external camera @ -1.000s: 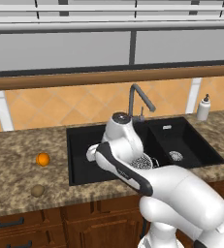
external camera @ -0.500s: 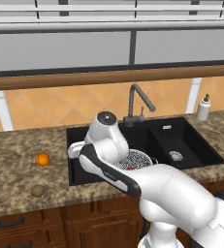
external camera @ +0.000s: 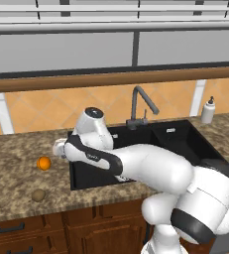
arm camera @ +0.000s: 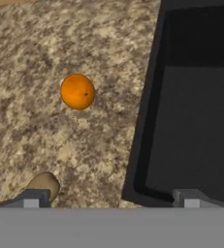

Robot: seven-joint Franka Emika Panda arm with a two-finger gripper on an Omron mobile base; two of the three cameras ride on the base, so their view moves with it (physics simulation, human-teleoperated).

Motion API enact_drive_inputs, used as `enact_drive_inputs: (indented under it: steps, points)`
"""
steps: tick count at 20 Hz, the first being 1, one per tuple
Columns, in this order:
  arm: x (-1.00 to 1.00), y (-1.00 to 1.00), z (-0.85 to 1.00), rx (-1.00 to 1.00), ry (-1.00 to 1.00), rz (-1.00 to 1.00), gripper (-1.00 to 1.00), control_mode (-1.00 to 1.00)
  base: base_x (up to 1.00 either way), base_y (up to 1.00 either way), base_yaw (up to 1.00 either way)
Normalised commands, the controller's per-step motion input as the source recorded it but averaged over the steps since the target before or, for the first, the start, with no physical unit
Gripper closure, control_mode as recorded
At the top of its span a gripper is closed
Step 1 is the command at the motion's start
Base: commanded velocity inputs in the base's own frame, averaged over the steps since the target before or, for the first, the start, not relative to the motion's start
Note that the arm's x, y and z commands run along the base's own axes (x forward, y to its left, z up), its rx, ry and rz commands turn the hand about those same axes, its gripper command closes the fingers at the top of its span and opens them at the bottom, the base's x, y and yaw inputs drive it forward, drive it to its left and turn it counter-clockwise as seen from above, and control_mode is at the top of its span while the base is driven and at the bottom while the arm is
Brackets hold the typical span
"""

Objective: Put the colander in the sink, put the kiwi, orange, apple in the colander, and turn on the sink faucet and pour water over the colander.

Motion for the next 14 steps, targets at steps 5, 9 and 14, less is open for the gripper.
enact_drive_inputs:
  steps: [5, 9, 14]
  points:
    - [0.27, 0.56, -0.10, -0.01, 0.24, 0.00, -1.00, -1.00, 0.00, 0.00, 0.00]
    - [0.24, 0.42, -0.22, -0.03, 0.19, 0.00, -1.00, -1.00, 0.00, 0.00, 0.00]
    - [0.28, 0.35, -0.29, -0.10, 0.04, 0.00, -1.00, -1.00, 0.00, 0.00, 0.00]
